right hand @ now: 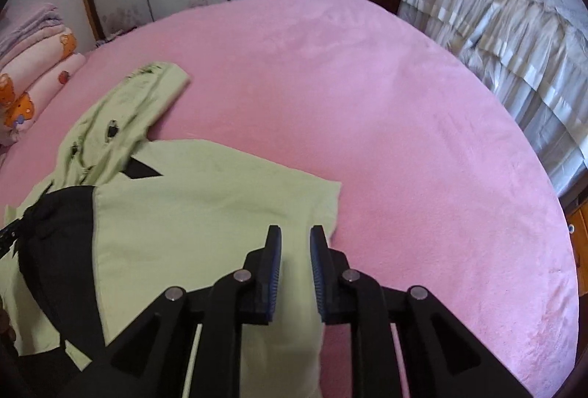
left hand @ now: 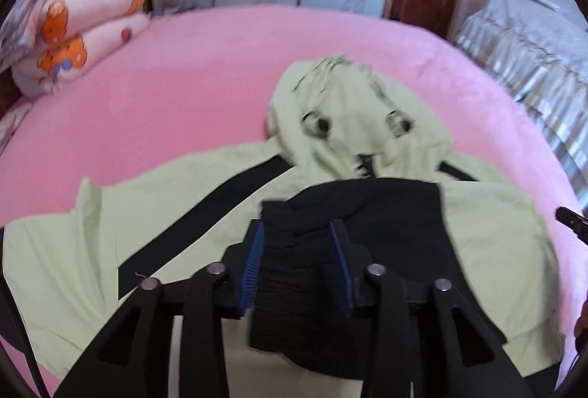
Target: Fold large clothes
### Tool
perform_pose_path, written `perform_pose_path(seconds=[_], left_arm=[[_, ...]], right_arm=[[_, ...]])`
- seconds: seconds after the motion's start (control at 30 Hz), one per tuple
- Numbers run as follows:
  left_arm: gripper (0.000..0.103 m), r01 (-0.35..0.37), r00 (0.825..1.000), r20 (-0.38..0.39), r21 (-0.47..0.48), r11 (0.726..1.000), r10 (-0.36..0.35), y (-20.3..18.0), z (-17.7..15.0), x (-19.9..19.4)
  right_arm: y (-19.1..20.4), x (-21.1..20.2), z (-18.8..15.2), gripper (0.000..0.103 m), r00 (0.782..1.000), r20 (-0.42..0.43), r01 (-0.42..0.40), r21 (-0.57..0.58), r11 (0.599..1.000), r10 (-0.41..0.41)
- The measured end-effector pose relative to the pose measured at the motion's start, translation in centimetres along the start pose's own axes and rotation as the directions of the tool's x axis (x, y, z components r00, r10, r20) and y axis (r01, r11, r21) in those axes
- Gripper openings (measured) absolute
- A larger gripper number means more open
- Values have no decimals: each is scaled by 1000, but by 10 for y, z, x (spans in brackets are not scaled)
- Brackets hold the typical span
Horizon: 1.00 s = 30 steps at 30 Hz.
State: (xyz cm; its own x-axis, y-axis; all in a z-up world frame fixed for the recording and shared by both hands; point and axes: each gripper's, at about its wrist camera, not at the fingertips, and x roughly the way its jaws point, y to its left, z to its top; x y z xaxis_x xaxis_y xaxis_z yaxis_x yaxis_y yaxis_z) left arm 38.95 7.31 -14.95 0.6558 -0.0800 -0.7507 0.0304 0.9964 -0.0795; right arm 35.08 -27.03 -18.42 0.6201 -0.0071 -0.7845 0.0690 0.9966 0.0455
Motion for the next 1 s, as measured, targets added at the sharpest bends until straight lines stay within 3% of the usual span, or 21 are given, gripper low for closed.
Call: perform_pose_path(seconds=[0.03,0.1,0.3,0.37,0.47,0.57,0.7,0.73,0.77,1.0], left_arm=[[40,20,1000,2,20,1000,-20,-10,0,-9],[42,66,998,-28,34,997,-65,-25,-2,-14],[46,107,989,-103,32,994,-103,-73,-31,-11],[48,108,983,-154,20,994,-104,-80,-47,3],[49,39,975,-219,46,998,-28,-83,-73,21],[50,40,978,-207,51,998,-28,-73,-80,15],[56,-24,979,-202,49,999,33,-49,-76,14],[56,-15,977,-211,38,999,23,-43,-77,14],[56,-2,976,-218,28,1000,8,-38,-75,15],[58,-28,973,-226,41,999,37,-40,-79,0]], right_arm=[[8,-7,-4,17,998,22,-50,-4,999,50],[30,-13,-12,33,991,6,-131,-22,991,131],[96,-1,-45,34,962,-150,-242,-79,967,229],[105,8,-57,34,960,-187,-229,-105,968,207],[93,21,-76,31,958,-241,-182,-104,978,153],[50,19,-83,30,977,-209,-62,-70,996,46],[-22,10,-84,16,981,-190,40,33,999,-33],[-32,9,-84,17,980,-190,69,45,997,-59],[-41,7,-85,24,977,-190,105,52,993,-93],[-43,-7,-87,27,981,-177,99,66,993,-86]])
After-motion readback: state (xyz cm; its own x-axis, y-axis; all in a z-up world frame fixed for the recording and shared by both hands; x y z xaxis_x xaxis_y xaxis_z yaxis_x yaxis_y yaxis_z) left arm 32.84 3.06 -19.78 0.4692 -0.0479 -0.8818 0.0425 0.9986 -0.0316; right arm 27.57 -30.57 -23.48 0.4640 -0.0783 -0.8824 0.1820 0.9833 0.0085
